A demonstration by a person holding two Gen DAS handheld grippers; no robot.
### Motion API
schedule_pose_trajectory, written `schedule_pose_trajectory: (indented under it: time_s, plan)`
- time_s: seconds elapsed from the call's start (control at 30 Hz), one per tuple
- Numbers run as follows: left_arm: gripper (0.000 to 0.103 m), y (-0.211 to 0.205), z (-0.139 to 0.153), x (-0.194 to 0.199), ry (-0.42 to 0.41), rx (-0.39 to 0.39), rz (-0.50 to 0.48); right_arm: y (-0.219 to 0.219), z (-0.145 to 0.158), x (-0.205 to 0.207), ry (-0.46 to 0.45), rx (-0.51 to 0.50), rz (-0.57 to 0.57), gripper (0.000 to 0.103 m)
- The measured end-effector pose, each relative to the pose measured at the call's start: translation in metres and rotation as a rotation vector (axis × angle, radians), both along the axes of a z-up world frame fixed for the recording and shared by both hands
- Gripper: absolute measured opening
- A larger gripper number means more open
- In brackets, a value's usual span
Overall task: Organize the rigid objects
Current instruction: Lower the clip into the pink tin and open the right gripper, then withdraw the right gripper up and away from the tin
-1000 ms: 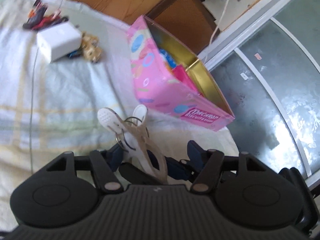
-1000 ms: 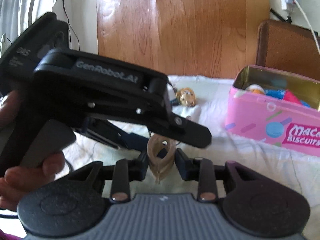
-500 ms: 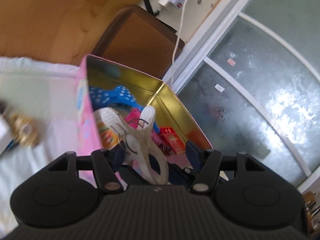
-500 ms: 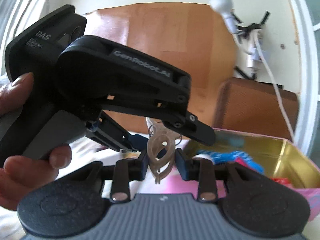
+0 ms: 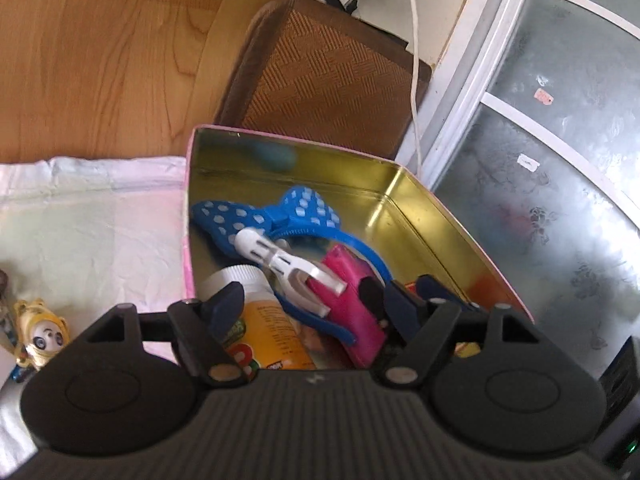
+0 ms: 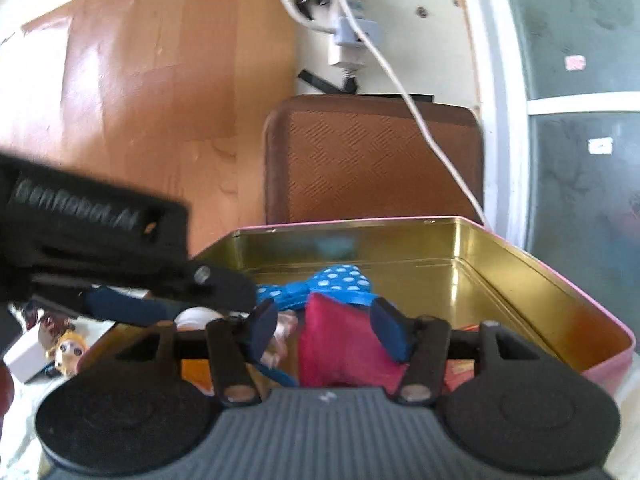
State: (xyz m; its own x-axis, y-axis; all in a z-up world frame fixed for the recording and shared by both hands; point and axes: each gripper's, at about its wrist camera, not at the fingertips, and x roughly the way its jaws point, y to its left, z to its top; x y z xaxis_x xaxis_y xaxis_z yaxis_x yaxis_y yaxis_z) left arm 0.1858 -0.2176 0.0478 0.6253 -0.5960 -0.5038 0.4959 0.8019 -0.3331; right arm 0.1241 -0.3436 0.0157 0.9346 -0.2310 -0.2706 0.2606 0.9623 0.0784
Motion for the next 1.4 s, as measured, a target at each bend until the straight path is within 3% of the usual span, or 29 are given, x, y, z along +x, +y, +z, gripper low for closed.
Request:
schedule_pose_trajectory:
  time_s: [0.1,0.43,0.83,0.97,1.4]
  plan:
    - [0.079,0.010,0.006,-0.010,-0.018,-0.012,0.017,0.002,0.000,-0.007,-0.019,0.005,-0.001,0.053]
    - [0.079,0.057,0.023,-0.058,-0.164,0.103,0.123,0.026,0.010,-0.069,-0.100,0.047,0.043,0.053]
    - [0.079,0.118,-0.009,-0.083,-0.160,0.191,0.242,0.080,0.005,-0.088,-0.070,0.027,0.113,0.053]
    - [0.079,0.131,-0.021,-0.082,-0.129,0.181,0.271,0.092,0.000,-0.089,-0.057,0.009,0.112,0.053]
    - [0.079,0.135,-0.046,-0.081,-0.141,0.211,0.291,0.083,-0.003,-0.086,-0.028,0.071,0.062,0.055]
